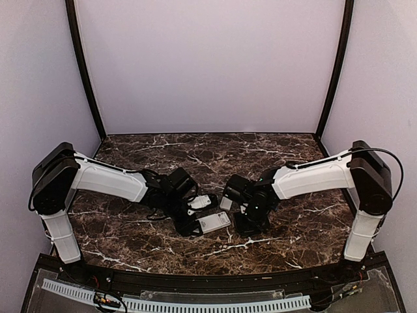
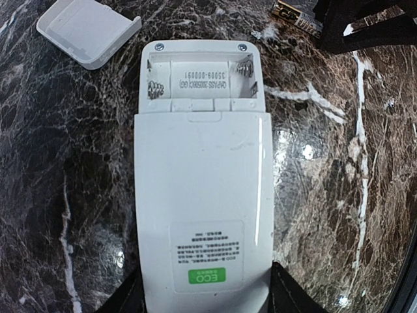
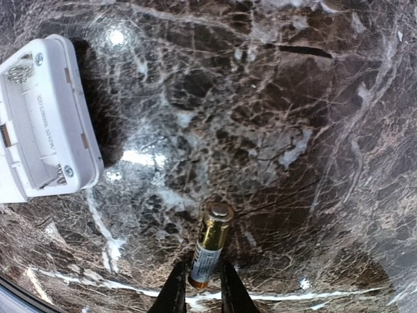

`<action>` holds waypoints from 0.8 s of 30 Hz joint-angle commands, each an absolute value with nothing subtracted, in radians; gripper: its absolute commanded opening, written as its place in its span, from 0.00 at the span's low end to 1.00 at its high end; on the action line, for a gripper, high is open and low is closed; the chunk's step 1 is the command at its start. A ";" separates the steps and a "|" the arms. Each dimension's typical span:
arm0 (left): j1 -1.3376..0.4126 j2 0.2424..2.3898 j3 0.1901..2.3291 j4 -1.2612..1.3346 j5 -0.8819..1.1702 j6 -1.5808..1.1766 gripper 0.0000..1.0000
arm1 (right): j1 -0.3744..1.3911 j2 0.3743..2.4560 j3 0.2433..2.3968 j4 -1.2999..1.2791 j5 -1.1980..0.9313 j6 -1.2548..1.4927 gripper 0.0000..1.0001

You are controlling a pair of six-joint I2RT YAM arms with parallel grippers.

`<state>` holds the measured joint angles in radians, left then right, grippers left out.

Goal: Load the batteries into the remote control
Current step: Pick up the battery at the center of the board.

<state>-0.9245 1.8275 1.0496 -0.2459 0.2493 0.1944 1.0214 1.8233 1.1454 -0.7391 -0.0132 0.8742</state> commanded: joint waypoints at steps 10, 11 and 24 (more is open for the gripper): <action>-0.935 1.868 1.038 -0.306 0.270 0.192 0.51 | 1.031 1.892 1.175 -0.799 0.097 0.841 0.03; -0.936 1.868 1.038 -0.305 0.270 0.192 0.51 | 1.030 1.895 1.176 -0.800 0.095 0.836 0.02; -0.936 1.871 1.040 -0.307 0.270 0.192 0.51 | 0.898 1.857 1.324 -0.884 -0.320 0.569 0.00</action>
